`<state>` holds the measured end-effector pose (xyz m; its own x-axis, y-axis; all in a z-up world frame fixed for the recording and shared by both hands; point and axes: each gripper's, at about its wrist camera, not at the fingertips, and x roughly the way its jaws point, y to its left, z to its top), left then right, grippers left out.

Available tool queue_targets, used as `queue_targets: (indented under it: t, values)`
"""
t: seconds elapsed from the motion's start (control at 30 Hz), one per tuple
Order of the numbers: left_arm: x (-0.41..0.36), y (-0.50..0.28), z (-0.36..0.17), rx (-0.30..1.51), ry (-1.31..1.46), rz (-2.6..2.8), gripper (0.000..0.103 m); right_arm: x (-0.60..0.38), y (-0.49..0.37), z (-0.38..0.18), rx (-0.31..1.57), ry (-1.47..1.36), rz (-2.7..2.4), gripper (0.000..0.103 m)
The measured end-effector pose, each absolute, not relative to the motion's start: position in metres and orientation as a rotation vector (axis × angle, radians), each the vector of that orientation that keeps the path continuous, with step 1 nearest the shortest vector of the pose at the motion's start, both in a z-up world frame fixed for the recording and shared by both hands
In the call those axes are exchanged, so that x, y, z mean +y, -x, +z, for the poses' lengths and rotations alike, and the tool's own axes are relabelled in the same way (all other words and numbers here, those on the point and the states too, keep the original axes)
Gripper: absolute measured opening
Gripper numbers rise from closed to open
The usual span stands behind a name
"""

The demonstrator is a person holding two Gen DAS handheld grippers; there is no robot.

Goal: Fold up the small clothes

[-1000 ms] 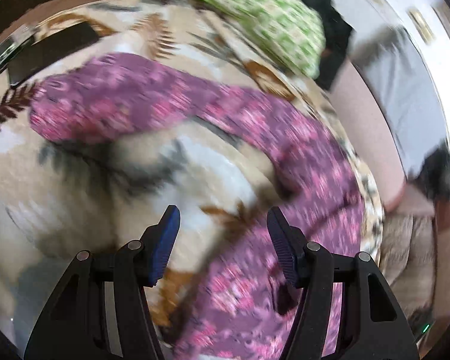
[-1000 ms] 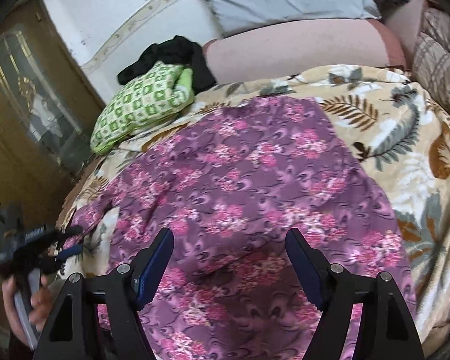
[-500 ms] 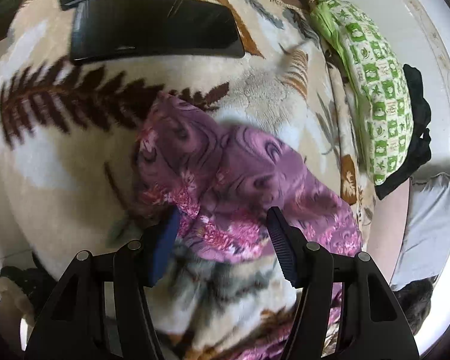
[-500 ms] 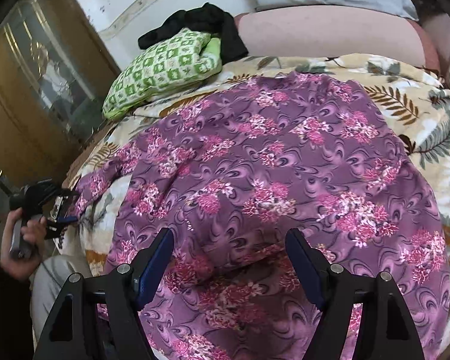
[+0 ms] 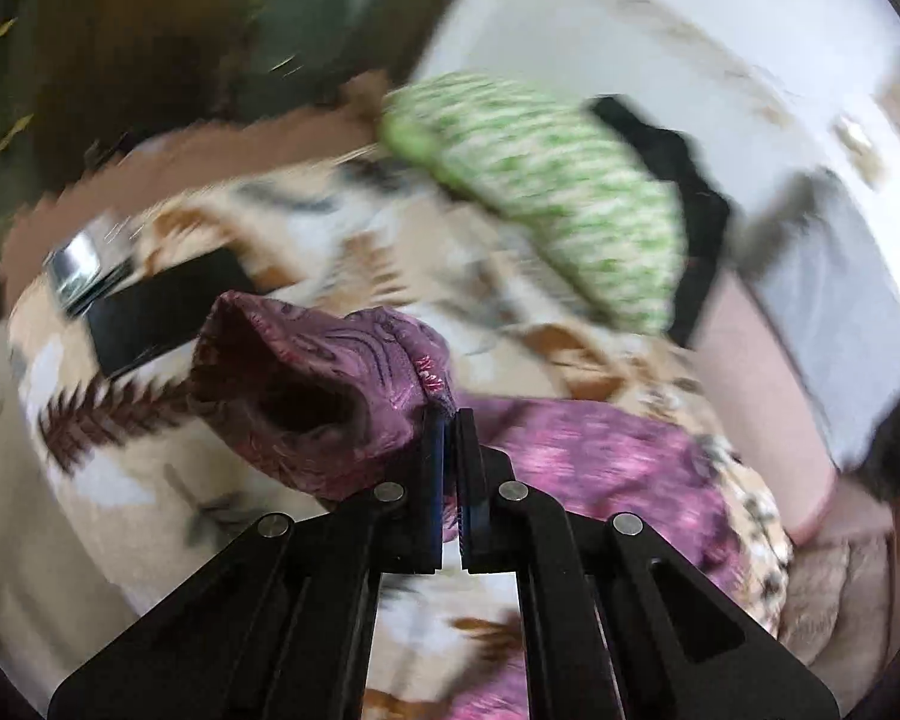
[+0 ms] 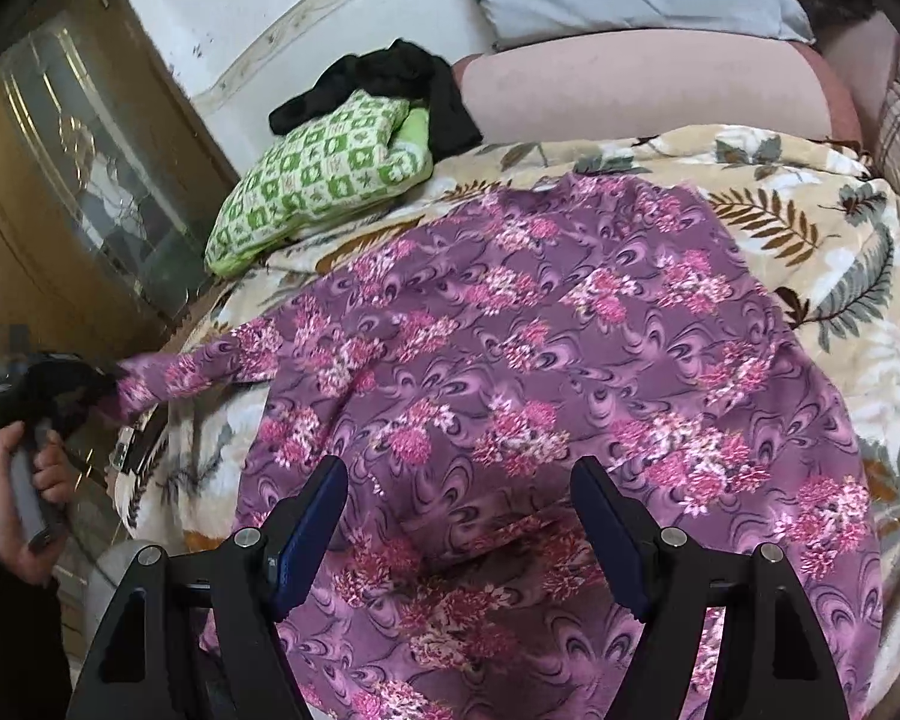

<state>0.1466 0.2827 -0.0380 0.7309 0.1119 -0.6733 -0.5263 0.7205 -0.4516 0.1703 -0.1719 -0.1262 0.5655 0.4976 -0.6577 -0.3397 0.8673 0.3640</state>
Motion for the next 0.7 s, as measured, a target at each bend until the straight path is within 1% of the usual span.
queue_targets:
  t: [0.1, 0.13, 0.23, 0.27, 0.33, 0.4, 0.43, 0.5, 0.53, 0.63, 0.67, 0.7]
  values:
    - [0.221, -0.149, 0.001, 0.598, 0.506, 0.215, 0.002, -0.184, -0.171, -0.118, 0.809, -0.233, 0.476, 0.075]
    - [0.181, -0.148, 0.014, 0.573, 0.375, 0.137, 0.002, -0.191, -0.173, -0.114, 0.799, -0.253, 0.47, 0.075]
    - [0.102, -0.143, 0.022, 0.569, 0.184, -0.057, 0.002, -0.212, -0.179, -0.105, 0.775, -0.304, 0.441, 0.075]
    - [0.066, -0.14, 0.016, 0.583, 0.094, -0.132, 0.002, -0.222, -0.183, -0.102, 0.763, -0.319, 0.421, 0.075]
    - [0.017, -0.135, -0.004, 0.625, -0.029, -0.238, 0.002, -0.242, -0.19, -0.097, 0.745, -0.346, 0.38, 0.075]
    - [-0.024, -0.132, -0.041, 0.698, -0.103, -0.36, 0.002, -0.274, -0.2, -0.094, 0.742, -0.433, 0.343, 0.075]
    - [-0.042, -0.131, -0.069, 0.759, -0.103, -0.432, 0.002, -0.286, -0.205, -0.095, 0.746, -0.474, 0.341, 0.075]
    - [-0.057, -0.128, -0.104, 0.842, -0.077, -0.501, 0.002, -0.31, -0.213, -0.101, 0.768, -0.585, 0.341, 0.075]
    - [-0.063, -0.127, -0.13, 0.916, -0.061, -0.537, 0.002, -0.318, -0.217, -0.106, 0.783, -0.628, 0.345, 0.075]
    - [-0.076, -0.115, -0.152, 1.029, -0.132, -0.533, 0.003, -0.324, -0.225, -0.122, 0.843, -0.708, 0.359, 0.075]
    - [-0.077, -0.107, -0.149, 1.016, -0.153, -0.547, 0.004, -0.319, -0.227, -0.126, 0.867, -0.701, 0.375, 0.075]
    - [-0.077, -0.099, -0.145, 0.999, -0.172, -0.56, 0.012, -0.312, -0.229, -0.127, 0.886, -0.683, 0.391, 0.075]
